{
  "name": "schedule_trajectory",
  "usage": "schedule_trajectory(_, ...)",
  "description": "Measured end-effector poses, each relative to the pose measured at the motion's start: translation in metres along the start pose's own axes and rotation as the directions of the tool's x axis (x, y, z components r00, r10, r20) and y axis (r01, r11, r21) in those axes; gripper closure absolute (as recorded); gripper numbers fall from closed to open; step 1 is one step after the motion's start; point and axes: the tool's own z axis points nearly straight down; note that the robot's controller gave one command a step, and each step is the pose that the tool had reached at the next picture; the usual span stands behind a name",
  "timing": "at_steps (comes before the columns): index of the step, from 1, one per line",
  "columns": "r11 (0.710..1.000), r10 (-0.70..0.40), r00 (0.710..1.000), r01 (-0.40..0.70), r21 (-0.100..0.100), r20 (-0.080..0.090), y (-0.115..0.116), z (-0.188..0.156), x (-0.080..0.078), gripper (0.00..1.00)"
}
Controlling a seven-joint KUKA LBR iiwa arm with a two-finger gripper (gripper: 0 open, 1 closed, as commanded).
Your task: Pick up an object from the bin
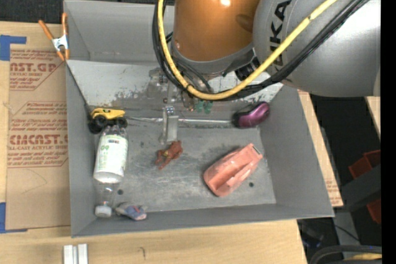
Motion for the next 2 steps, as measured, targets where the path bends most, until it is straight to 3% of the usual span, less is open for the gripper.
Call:
schedule_trajectory(1,0.999,-0.037,0.999,0.037,0.0,-0.002,-0.056,0.002,0.049,0.0)
schedule_trajectory(2,0.995,0.099,0.995,-0.099,-0.001,0.006,-0.056,0.052,0.04,0.0)
